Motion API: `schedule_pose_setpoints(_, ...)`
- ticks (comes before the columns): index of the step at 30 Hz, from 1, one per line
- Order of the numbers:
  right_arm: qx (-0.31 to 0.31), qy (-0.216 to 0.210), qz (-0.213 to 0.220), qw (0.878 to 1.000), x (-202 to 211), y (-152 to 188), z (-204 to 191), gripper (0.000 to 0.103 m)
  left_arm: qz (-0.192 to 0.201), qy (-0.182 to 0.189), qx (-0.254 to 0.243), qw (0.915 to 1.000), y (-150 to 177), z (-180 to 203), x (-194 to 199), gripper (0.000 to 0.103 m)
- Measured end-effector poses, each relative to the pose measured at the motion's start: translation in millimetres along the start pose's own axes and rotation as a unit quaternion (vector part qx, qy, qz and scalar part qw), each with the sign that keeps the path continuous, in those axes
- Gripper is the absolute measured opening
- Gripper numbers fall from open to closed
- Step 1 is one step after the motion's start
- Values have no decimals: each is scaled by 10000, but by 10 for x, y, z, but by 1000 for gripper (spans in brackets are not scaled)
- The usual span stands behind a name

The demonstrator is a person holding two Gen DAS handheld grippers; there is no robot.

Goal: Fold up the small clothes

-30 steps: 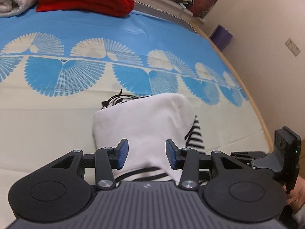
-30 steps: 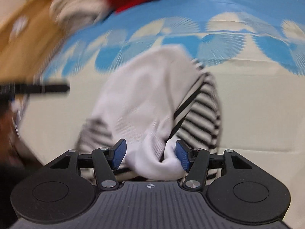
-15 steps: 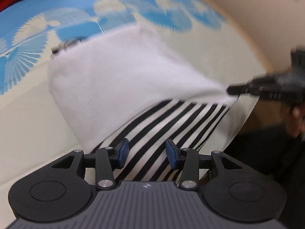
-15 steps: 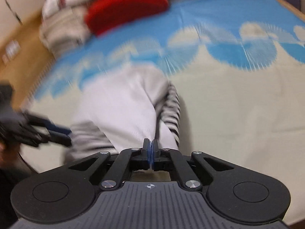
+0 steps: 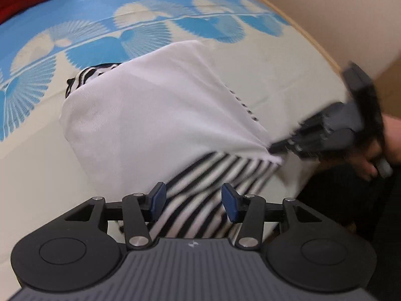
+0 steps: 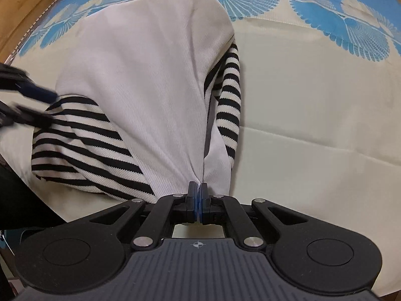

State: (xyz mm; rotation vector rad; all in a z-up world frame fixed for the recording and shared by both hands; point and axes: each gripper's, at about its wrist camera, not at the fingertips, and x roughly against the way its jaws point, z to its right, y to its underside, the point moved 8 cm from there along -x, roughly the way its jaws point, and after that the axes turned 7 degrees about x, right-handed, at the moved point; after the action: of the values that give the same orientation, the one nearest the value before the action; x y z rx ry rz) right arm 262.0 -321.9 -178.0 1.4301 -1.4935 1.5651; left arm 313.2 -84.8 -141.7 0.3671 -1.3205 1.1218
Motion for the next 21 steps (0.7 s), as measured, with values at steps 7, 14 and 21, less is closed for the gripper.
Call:
schedule_pose_setpoints(7,-74,-173,-35,9998,-54,29,65,0,-1154,-539,-743,9891,553,-112,-540,49)
schedule_pose_setpoints(14,-491,-348,881,9943,214,-239,168,4,-647,-343,-422,9964,333,-191,-178,51)
schedule_pose_setpoints(21,-2088,-671,2175,9511,437,-572,611,42,459,-545,1137,9909,-160,-721,186,50)
